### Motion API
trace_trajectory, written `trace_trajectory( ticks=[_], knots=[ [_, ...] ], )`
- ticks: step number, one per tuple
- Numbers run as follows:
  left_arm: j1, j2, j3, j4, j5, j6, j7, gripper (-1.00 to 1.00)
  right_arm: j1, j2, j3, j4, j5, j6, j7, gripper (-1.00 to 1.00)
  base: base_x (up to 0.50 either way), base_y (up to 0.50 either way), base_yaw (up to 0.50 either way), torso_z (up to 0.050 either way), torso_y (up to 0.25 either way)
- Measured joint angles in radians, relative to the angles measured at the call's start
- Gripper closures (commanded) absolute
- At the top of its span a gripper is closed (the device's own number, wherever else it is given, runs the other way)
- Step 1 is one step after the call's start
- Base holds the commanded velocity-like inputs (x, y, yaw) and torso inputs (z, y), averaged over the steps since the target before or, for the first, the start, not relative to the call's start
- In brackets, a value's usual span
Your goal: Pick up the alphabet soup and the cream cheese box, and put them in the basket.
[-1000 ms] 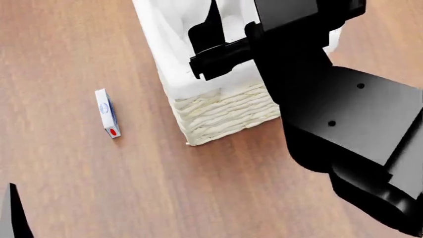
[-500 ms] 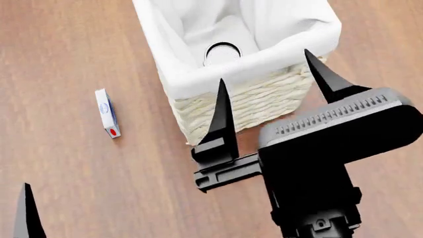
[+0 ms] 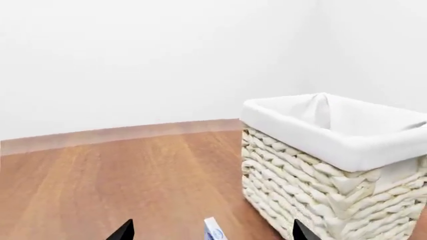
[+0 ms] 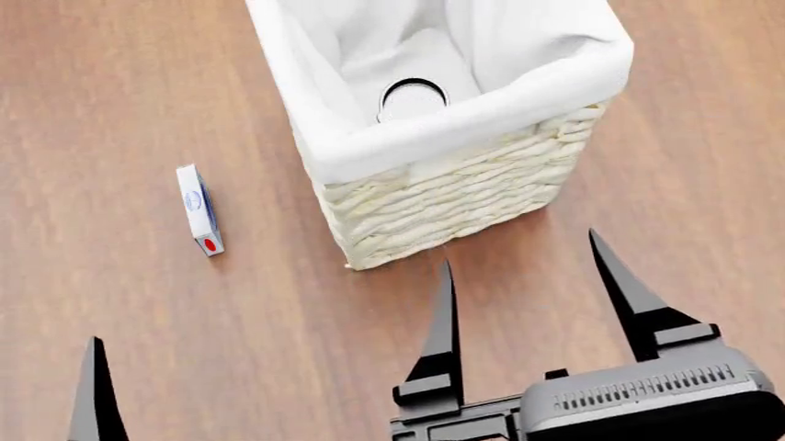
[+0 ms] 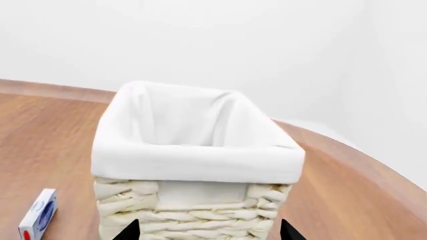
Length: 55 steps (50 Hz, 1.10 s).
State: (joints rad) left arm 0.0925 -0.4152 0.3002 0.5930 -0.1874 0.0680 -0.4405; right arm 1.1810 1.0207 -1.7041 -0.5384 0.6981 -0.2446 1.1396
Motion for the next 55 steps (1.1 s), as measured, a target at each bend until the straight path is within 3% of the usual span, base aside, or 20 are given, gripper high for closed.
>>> trace_trajectory(
  ticks=[24, 55],
  knots=[
    [-0.329, 0.122, 0.089, -0.364, -0.118, -0.076, 0.143, -1.00, -0.062, 0.004, 0.001, 0.007, -0.041, -0.061, 0.022, -1.00, 0.00, 0.00, 0.00, 0.000, 0.000],
    [-0.600, 0.245, 0.085, -0.724, -0.230, -0.137, 0.213, -1.00, -0.117, 0.003, 0.008, 0.040, -0.019, -0.144, -0.007, -1.00, 0.00, 0.00, 0.00, 0.000, 0.000]
  ],
)
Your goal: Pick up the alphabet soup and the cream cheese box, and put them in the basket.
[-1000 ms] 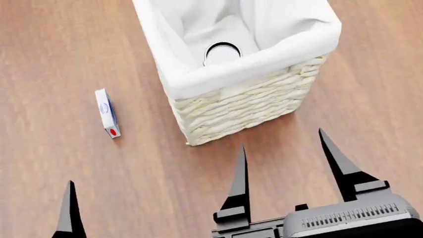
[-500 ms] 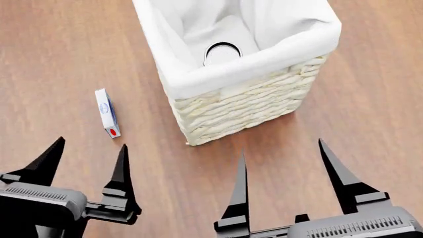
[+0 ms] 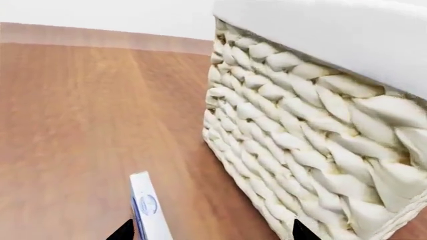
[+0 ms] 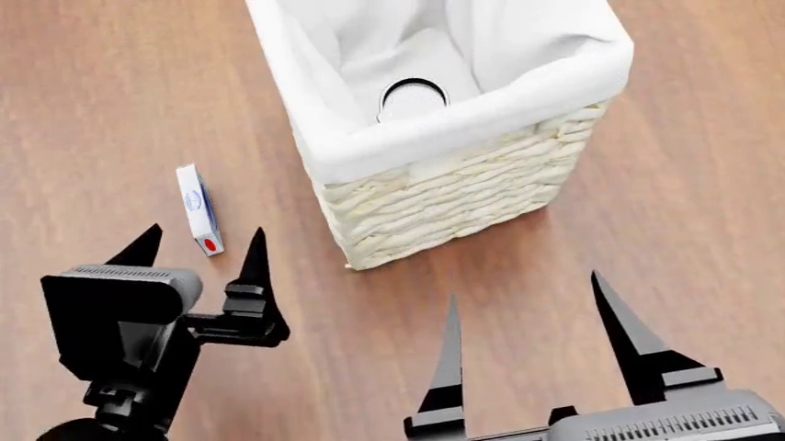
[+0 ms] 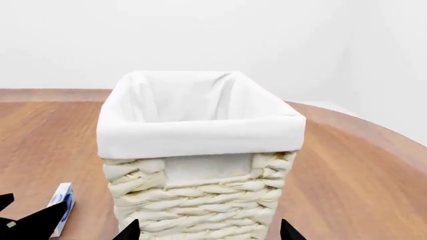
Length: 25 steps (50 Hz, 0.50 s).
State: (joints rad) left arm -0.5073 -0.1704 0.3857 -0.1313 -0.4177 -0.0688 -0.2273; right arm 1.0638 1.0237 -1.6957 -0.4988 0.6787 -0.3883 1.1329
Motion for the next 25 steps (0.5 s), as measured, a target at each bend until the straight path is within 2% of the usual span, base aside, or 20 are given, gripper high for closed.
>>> trace_trajectory(
  ticks=[13, 25],
  knots=[
    [-0.092, 0.042, -0.013, -0.221, -0.002, 0.057, 0.027, -1.00, -0.014, 0.002, 0.003, -0.003, 0.006, -0.012, -0.003, -1.00, 0.00, 0.00, 0.00, 0.000, 0.000],
    [-0.149, 0.059, -0.026, -0.345, -0.006, 0.096, 0.035, -1.00, -0.019, 0.003, 0.006, -0.007, 0.012, -0.012, -0.005, -1.00, 0.00, 0.00, 0.00, 0.000, 0.000]
  ],
)
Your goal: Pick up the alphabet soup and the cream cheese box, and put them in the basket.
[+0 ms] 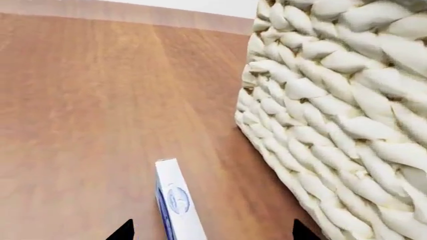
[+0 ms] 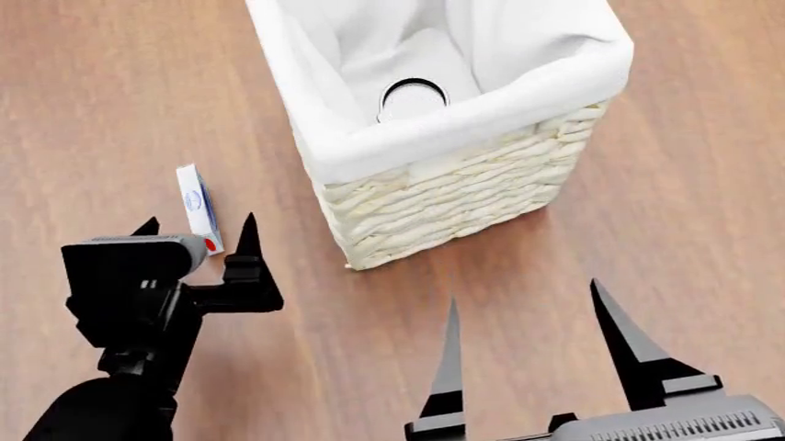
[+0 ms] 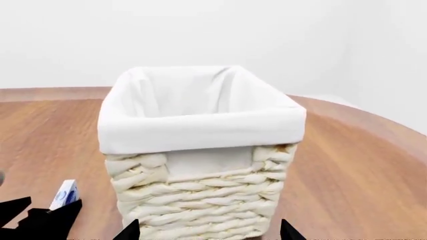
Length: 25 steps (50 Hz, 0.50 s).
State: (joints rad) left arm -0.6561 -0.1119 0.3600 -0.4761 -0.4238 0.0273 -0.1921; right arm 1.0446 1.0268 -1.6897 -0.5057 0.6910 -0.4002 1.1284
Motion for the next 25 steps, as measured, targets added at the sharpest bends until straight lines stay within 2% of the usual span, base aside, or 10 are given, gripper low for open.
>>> trace_trajectory(
  ticks=[11, 25],
  knots=[
    [-0.044, 0.017, -0.006, -0.123, 0.003, 0.049, 0.008, -1.00, -0.008, 0.000, 0.003, 0.002, -0.002, -0.003, 0.000, -1.00, 0.00, 0.00, 0.00, 0.000, 0.000],
    [-0.119, 0.058, -0.014, -0.382, 0.000, 0.159, 0.048, -1.00, -0.012, -0.002, 0.008, -0.001, 0.004, 0.001, 0.000, -1.00, 0.00, 0.00, 0.00, 0.000, 0.000]
  ],
)
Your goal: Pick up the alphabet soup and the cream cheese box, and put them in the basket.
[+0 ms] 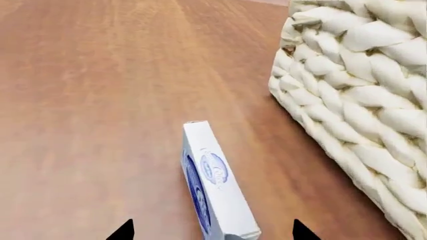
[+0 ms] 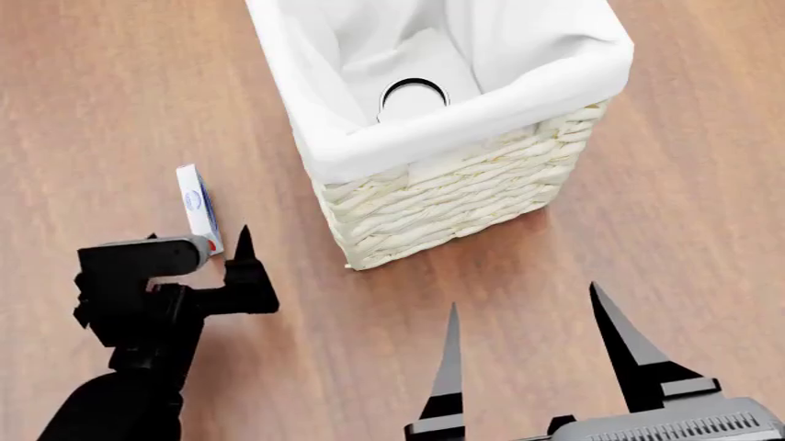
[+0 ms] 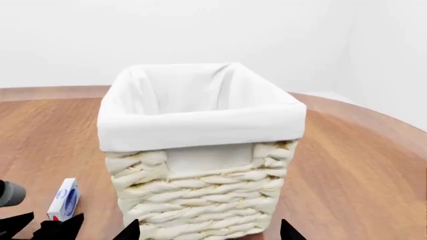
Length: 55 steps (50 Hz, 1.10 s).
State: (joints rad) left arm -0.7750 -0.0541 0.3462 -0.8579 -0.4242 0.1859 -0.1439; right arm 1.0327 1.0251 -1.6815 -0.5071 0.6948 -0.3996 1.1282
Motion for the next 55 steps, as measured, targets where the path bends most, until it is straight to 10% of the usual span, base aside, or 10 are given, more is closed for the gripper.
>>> trace_trajectory(
  ticks=[3, 4, 25, 55],
  knots=[
    [-0.012, 0.006, 0.000, -0.036, 0.006, 0.020, -0.004, -1.00, -0.003, 0.000, 0.000, 0.001, -0.001, -0.001, 0.001, -1.00, 0.00, 0.00, 0.00, 0.000, 0.000],
    [-0.015, 0.007, 0.000, -0.045, 0.008, 0.026, -0.007, 1.00, -0.005, -0.001, 0.000, 0.002, -0.001, -0.002, 0.001, -1.00, 0.00, 0.00, 0.00, 0.000, 0.000],
    [0.001, -0.011, 0.021, -0.010, -0.013, 0.029, -0.012, 1.00, -0.024, -0.003, 0.005, 0.007, -0.005, -0.012, -0.001, -1.00, 0.00, 0.00, 0.00, 0.000, 0.000],
    [-0.020, -0.282, 0.018, 0.871, -0.120, -0.361, -0.201, 1.00, -0.049, -0.009, 0.016, 0.017, -0.015, -0.042, -0.016, -1.00, 0.00, 0.00, 0.00, 0.000, 0.000]
  ],
)
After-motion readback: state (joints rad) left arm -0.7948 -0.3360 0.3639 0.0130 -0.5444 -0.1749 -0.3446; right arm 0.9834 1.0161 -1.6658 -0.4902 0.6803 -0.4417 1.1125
